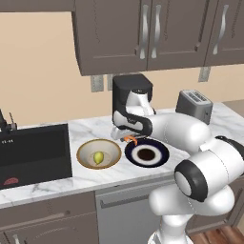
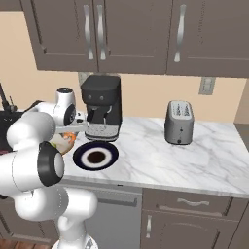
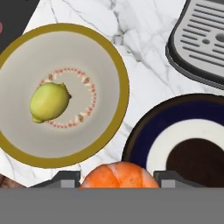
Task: Place the shrimp on the plate and place the lemon on the same plate.
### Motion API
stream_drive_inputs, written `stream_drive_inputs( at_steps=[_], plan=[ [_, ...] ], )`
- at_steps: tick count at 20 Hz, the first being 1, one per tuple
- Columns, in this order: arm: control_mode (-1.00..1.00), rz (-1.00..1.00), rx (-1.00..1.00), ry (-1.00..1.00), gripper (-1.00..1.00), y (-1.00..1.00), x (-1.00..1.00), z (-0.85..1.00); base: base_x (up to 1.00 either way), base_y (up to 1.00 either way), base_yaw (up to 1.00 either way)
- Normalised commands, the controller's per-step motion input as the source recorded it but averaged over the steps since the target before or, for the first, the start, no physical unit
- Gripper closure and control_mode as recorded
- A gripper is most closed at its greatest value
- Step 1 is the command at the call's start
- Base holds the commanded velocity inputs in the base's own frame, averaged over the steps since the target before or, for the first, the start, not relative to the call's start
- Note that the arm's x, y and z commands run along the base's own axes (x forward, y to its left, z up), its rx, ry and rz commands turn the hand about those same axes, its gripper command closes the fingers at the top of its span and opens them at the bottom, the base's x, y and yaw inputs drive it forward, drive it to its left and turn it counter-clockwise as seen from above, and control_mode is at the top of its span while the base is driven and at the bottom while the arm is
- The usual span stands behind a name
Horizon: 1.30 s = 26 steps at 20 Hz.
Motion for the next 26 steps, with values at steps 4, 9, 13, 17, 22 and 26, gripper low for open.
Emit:
stream_drive_inputs(
  at_steps=[4, 9, 13, 17, 22, 26],
  plan=[
    [1.0, 0.0, 0.0, 0.0, 1.0, 0.0, 0.0, 0.0, 0.0, 0.0, 0.0],
    [-1.0, -0.04, 0.0, 0.02, 1.0, -0.15, 0.05, -0.09, 0.0, -0.04, -0.01],
    [-1.0, -0.1, 0.01, 0.04, 1.0, -0.37, 0.17, -0.16, 0.0, 0.0, 0.0],
    [-1.0, -0.05, 0.01, 0.0, 1.0, -0.41, 0.2, -0.18, 0.0, 0.0, 0.0],
    [-1.0, -0.03, 0.0, 0.0, 1.0, -0.34, 0.23, -0.24, 0.0, 0.0, 0.0],
    [-1.0, -0.03, 0.0, 0.0, 1.0, -0.33, 0.22, -0.31, 0.0, 0.0, 0.0]
  ],
)
